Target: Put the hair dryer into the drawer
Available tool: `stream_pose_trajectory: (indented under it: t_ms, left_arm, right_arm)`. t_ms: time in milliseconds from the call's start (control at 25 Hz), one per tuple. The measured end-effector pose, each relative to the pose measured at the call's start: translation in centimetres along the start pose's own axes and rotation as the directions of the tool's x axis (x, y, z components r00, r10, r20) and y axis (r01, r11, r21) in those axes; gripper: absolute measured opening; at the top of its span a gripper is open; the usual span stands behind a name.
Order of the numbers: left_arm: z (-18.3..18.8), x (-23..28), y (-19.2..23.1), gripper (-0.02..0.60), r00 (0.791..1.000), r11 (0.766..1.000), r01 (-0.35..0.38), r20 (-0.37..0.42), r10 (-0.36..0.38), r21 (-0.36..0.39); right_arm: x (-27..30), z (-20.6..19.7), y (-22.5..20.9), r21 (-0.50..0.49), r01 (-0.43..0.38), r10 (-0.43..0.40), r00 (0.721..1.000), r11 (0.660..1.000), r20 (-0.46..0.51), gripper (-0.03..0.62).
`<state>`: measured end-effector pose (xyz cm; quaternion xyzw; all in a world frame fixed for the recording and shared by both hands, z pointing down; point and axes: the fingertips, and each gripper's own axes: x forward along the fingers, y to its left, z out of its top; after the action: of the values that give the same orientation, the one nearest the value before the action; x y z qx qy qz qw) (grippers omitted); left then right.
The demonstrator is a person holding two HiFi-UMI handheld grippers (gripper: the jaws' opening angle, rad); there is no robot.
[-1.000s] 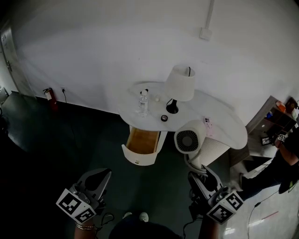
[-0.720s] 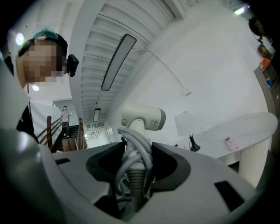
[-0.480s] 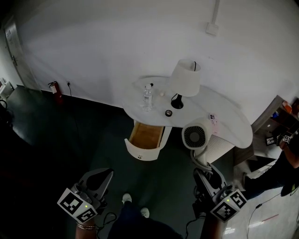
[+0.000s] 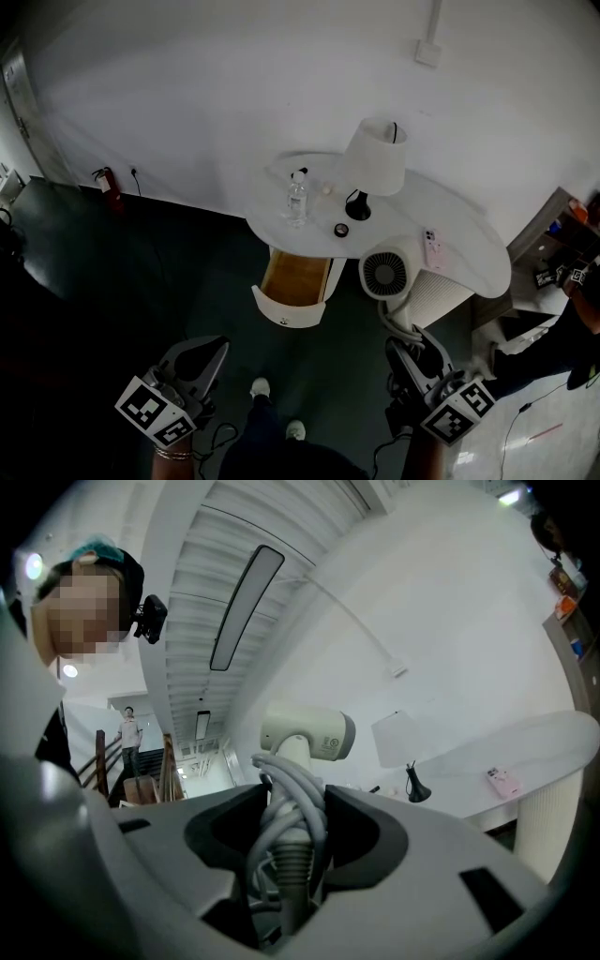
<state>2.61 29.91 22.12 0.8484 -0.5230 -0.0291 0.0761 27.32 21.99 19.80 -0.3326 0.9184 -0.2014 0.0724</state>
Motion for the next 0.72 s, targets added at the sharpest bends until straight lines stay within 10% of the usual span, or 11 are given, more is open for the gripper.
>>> stream_pose_trajectory:
  t_ms: [720]
  left_arm:
    - [0.3,6.4,9.1,0.008,0.985,0.987,0.156,-0.070,-0.157,-0.031]
  right_arm:
    - [10.3,-2.3,-0.9,-0.065,0.045,-0.053,0.990,0.997,-0.132,0.207]
